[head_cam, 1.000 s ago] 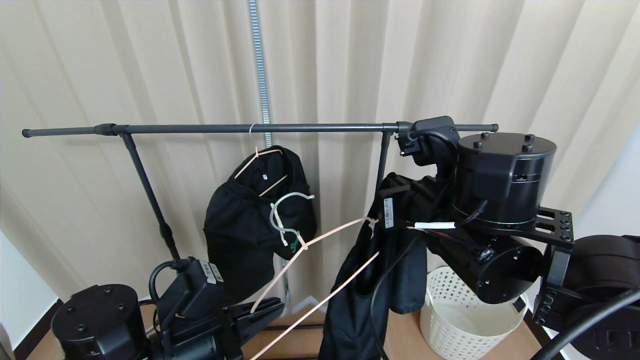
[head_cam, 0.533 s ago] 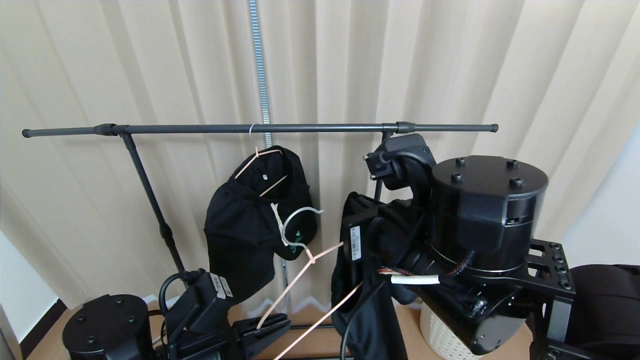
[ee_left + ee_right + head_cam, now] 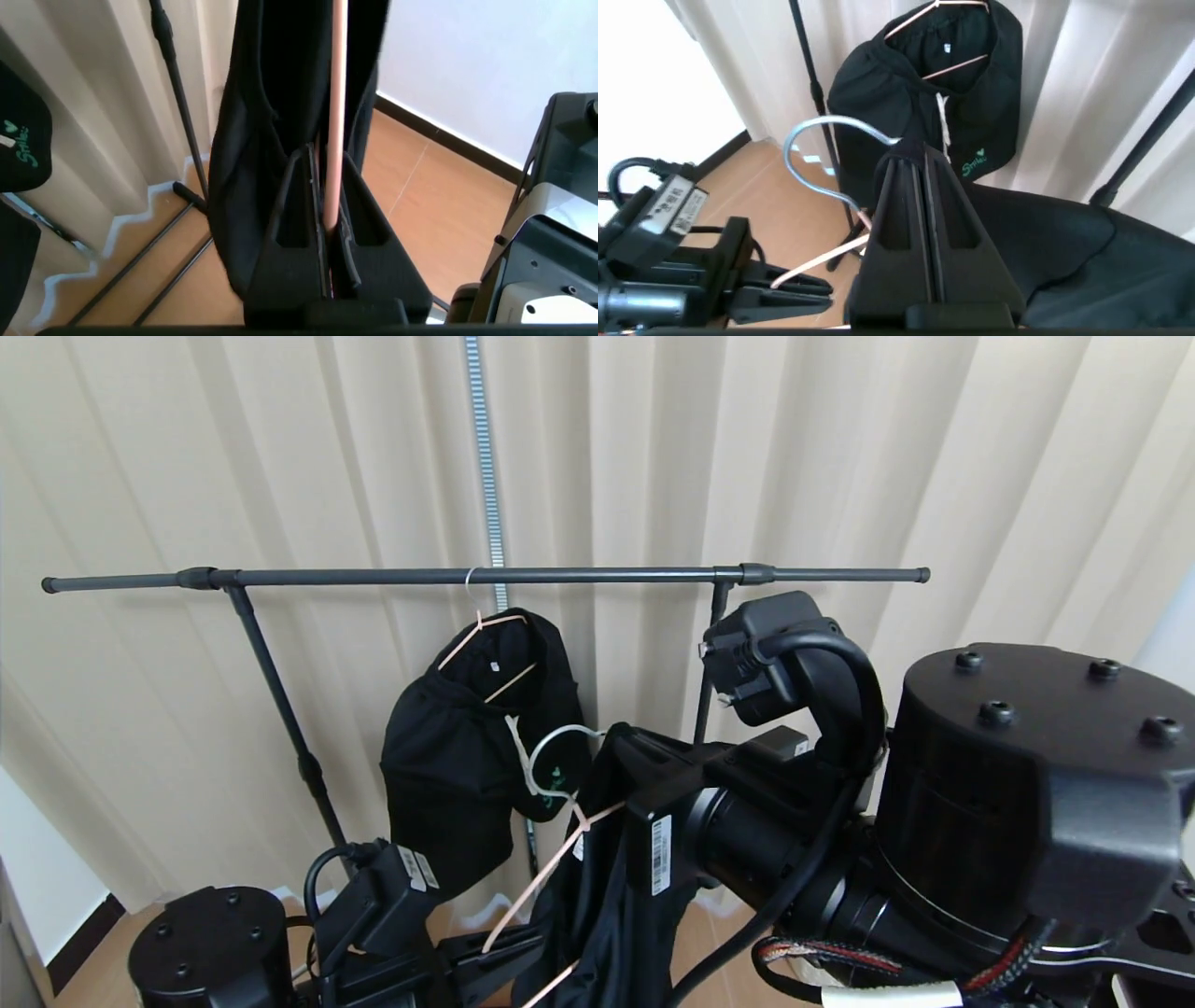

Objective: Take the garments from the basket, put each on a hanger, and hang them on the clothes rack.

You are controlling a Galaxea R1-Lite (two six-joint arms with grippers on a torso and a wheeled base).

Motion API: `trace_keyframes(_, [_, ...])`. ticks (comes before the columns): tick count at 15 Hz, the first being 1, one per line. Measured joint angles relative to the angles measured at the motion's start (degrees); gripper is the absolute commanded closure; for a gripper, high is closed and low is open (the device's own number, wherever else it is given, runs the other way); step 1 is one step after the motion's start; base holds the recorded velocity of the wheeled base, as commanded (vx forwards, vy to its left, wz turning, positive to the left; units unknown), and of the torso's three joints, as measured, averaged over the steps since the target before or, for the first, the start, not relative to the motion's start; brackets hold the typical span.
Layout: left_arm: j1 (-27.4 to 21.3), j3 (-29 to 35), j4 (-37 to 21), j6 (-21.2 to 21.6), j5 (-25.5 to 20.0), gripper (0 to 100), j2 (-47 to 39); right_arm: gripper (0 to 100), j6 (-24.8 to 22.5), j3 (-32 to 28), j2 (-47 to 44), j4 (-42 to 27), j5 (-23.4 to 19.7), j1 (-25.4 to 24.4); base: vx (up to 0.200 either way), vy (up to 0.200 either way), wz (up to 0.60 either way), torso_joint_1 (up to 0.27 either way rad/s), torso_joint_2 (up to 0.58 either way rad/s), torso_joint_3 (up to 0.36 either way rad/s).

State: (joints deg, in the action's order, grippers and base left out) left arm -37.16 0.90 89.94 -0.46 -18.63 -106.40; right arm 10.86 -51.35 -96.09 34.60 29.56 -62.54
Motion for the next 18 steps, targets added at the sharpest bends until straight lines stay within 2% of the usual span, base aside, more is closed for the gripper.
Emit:
trace_keyframes(8, [0.00,0.09,0.00,-0.02,0.10,100,4.52,100,0.13,0.09,-0.46,0.02,0.21,1.40,0.000,0.000,0.00,0.000,0.00,0.000])
trace_keyframes(9, [-0.07,0.06,-0.02,0.00,0.10,100,5.00,0,0.16,0.20,-0.71,0.00,0.21,1.44,0.000,0.000,0.00,0.000,0.00,0.000])
trace_keyframes(14, [-0.11,0.17,0.00,0.04,0.10,100,6.35,0,-0.68,0.52,-1.05,-0.06,0.32,1.57,0.000,0.000,0.00,0.000,0.00,0.000])
trace_keyframes(16, [0.00,0.35,-0.02,0.04,0.07,100,6.84,0,-5.64,1.93,0.83,-0.28,0.11,3.44,0.000,0.000,0.00,0.000,0.00,0.000])
trace_keyframes(18, [0.11,0.35,0.00,0.04,0.07,100,7.06,0,-11.24,4.27,4.52,-0.69,-1.84,6.28,0.000,0.000,0.00,0.000,0.00,0.000])
